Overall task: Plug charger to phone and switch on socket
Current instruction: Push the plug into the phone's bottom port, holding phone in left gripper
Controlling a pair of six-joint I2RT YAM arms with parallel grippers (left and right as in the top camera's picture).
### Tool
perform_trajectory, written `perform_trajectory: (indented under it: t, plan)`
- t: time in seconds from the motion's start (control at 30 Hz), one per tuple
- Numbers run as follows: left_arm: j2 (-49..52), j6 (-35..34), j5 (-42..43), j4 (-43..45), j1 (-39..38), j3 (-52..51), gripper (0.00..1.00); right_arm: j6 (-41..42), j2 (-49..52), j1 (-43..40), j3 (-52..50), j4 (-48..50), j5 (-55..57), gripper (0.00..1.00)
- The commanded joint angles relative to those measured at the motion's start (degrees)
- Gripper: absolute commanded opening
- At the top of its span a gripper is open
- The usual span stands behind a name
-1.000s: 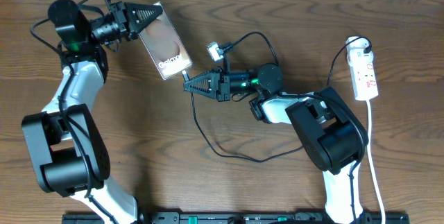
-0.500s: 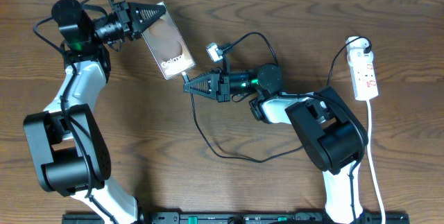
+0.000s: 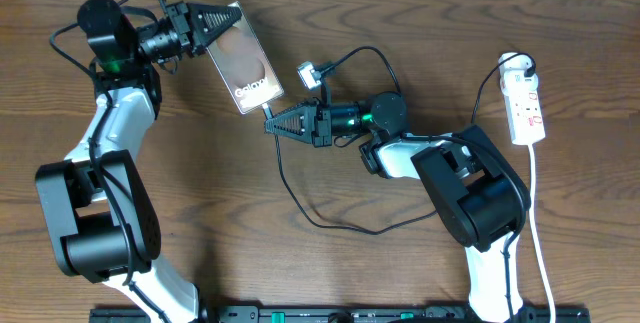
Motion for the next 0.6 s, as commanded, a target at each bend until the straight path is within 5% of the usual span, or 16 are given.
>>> perform_trajectory:
  t: [0.0, 0.57]
  plan:
    - [-1.1, 0.2, 1.4, 0.3, -0.6, 0.7, 0.08, 0.1, -0.3, -0.2, 0.3, 0.9, 2.3, 0.01]
    - [-1.1, 0.2, 3.4, 0.3, -2.2, 0.7, 0.08, 1.2, -0.3, -0.1, 0.3, 0.9, 3.3, 0.01]
